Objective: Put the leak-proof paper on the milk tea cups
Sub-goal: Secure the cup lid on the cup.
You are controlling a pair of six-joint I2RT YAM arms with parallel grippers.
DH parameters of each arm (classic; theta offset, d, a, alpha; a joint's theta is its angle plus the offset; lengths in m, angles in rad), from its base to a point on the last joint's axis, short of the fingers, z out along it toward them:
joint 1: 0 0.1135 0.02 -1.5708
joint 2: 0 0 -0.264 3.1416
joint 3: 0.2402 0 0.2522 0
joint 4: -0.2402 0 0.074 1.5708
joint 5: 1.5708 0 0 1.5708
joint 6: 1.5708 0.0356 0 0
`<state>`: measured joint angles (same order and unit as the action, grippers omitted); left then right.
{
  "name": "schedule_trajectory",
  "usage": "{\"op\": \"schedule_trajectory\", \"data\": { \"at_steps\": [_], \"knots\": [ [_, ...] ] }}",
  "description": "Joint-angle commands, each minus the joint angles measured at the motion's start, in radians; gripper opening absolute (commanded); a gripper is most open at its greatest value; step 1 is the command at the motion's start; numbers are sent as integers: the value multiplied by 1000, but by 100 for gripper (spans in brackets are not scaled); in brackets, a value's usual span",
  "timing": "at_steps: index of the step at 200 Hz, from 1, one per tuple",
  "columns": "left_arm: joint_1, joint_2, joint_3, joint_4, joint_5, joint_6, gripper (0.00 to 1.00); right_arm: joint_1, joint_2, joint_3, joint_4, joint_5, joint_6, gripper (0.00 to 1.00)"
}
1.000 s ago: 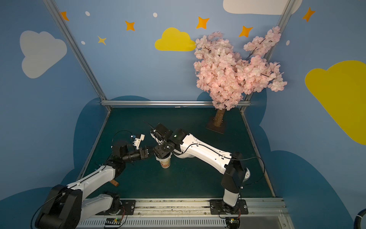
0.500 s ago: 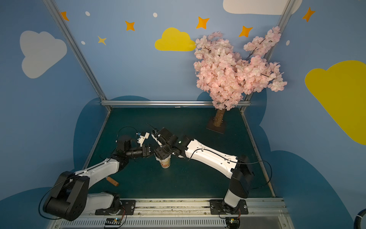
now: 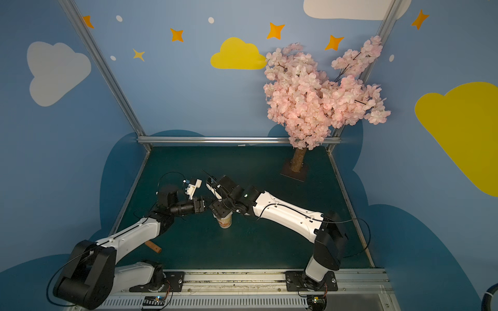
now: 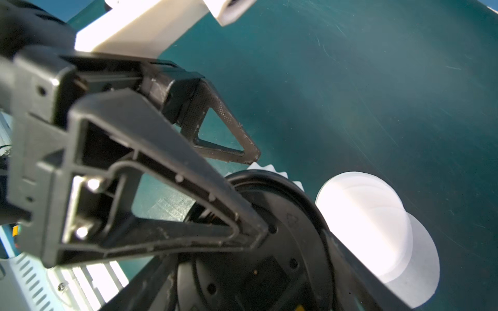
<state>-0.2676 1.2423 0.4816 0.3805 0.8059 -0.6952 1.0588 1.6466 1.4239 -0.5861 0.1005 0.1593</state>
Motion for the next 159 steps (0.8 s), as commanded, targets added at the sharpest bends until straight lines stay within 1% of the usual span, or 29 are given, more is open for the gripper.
{"op": "schedule_trajectory", "data": {
  "at_steps": [1,44,81,90,100,108,124,136,146,159],
  "knots": [
    [-36,20,-53,-255,-14,112,84,-32,61,-43,-34,-9,24,84],
    [-35,17,-47,-268,-15,122,84,-57,-6,-44,-6,-84,6,85],
    [-37,8,-49,-272,-20,124,84,-116,-76,-132,85,-194,55,85],
    [-38,5,-49,-273,-21,125,84,-137,-97,-160,124,-231,82,85],
    [-37,2,-49,-276,-25,127,84,-161,-118,-194,175,-303,105,85],
    [-38,1,-48,-277,-25,128,84,-175,-134,-218,209,-331,129,85],
    [-37,2,-48,-275,-21,128,84,-200,-168,-260,251,-350,177,85],
    [-39,6,-49,-270,-19,128,84,-220,-201,-319,324,-377,233,85],
    [-39,5,-51,-272,-21,127,84,-230,-222,-370,387,-352,330,85],
    [-40,6,-53,-270,-22,126,84,-252,-244,-413,441,-351,363,85]
  ]
}}
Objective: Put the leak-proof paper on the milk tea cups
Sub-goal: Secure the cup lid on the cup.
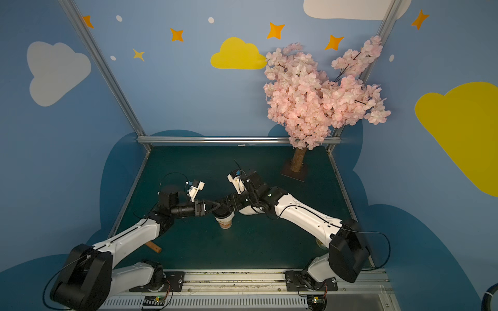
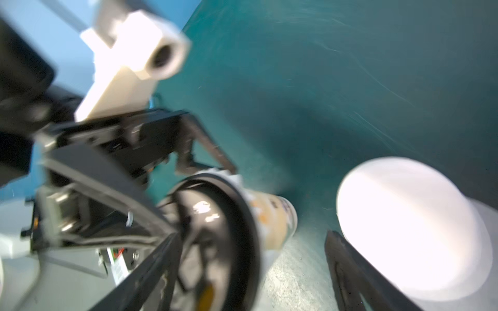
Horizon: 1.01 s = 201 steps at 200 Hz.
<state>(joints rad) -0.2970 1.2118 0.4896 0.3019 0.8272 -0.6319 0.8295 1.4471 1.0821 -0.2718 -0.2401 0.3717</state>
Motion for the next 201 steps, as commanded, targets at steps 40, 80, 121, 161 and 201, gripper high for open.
{"op": "schedule_trajectory", "data": {
  "at_steps": [40,80,121,161,201],
  "knots": [
    [-10,36,-59,-204,-56,65,85,-90,-55,-206,303,-198,252,82],
    [-10,43,-57,-207,-66,60,85,-105,2,-260,493,-324,332,81],
    [-8,68,-62,-196,-78,51,85,-99,53,-310,567,-353,328,80],
    [-4,76,-73,-181,-86,42,85,-67,90,-385,628,-230,268,80],
    [6,95,-80,-167,-86,40,85,-28,156,-436,715,-126,220,79]
  ]
}}
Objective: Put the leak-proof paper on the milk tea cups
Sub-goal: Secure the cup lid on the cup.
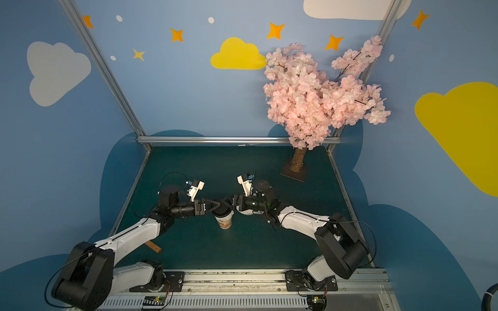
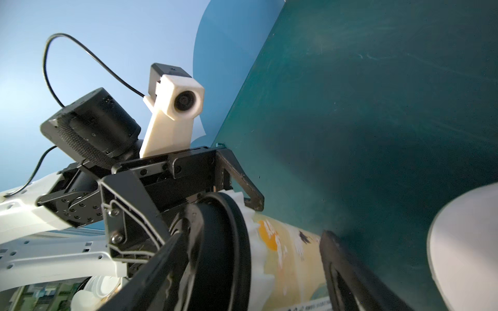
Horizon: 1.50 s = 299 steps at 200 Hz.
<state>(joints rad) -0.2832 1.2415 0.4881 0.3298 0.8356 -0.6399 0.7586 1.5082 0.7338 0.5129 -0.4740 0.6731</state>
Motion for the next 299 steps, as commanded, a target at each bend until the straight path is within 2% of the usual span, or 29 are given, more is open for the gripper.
{"op": "schedule_trajectory", "data": {
  "at_steps": [1,67,94,160,173,188,201,209,224,248,285,299],
  "knots": [
    [-7,66,-78,-195,-95,48,85,44,95,-89,-66,109,-82,79],
    [7,78,-95,-176,-86,48,85,105,167,-195,98,287,-126,79],
    [13,81,-95,-175,-81,51,85,116,218,-215,165,325,-145,78],
    [18,76,-88,-190,-77,58,85,130,242,-255,166,435,-95,76],
    [18,74,-87,-194,-80,60,85,130,241,-274,210,430,-84,76],
    [18,71,-85,-202,-79,62,85,118,207,-269,225,429,-13,76],
    [19,69,-80,-214,-80,70,85,94,145,-226,184,378,-27,78],
    [18,67,-80,-220,-86,72,85,75,98,-167,58,334,-36,79],
    [18,60,-83,-228,-92,75,85,57,44,-11,-161,230,-147,80],
    [18,51,-87,-232,-95,80,85,40,2,130,-281,173,-172,81],
    [16,47,-84,-234,-92,82,85,16,-28,201,-257,138,-138,82],
    [16,49,-83,-232,-92,81,85,18,-49,193,-257,186,-135,83]
  ]
}}
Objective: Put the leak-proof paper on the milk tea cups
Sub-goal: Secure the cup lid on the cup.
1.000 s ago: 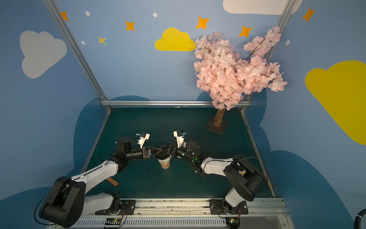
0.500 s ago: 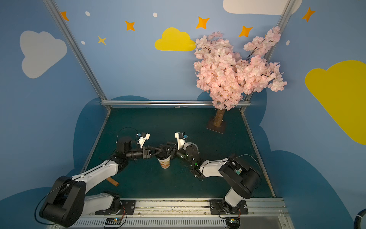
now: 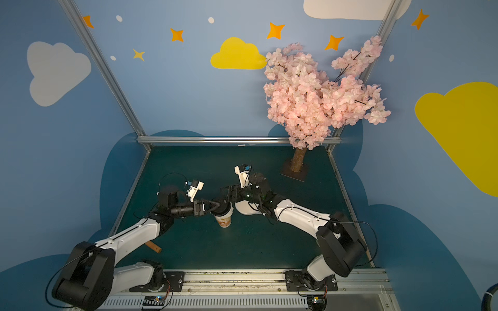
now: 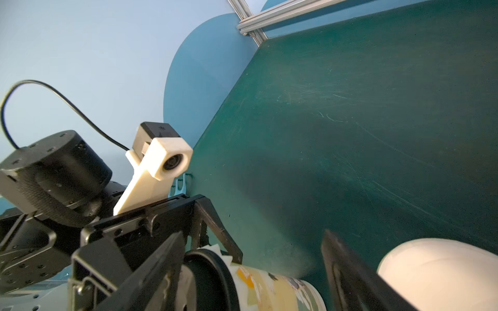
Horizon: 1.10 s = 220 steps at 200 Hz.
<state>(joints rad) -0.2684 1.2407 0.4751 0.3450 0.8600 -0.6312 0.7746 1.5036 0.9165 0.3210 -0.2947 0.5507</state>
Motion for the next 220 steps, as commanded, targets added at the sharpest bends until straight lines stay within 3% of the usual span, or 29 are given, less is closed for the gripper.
{"op": "schedule_trajectory", "data": {
  "at_steps": [1,51,117,155,220],
  "knots": [
    [2,50,-70,-247,-116,72,85,2,-46,8,-66,13,-12,83],
    [-4,54,-67,-235,-114,66,85,23,-115,-132,-44,272,14,81],
    [-7,62,-66,-229,-115,63,85,158,-93,-148,-69,549,-36,80],
    [-8,63,-62,-232,-115,66,85,182,-99,-115,-130,635,-49,80],
    [-8,75,-62,-222,-110,66,85,212,-140,-90,-131,670,-85,80]
  ]
}}
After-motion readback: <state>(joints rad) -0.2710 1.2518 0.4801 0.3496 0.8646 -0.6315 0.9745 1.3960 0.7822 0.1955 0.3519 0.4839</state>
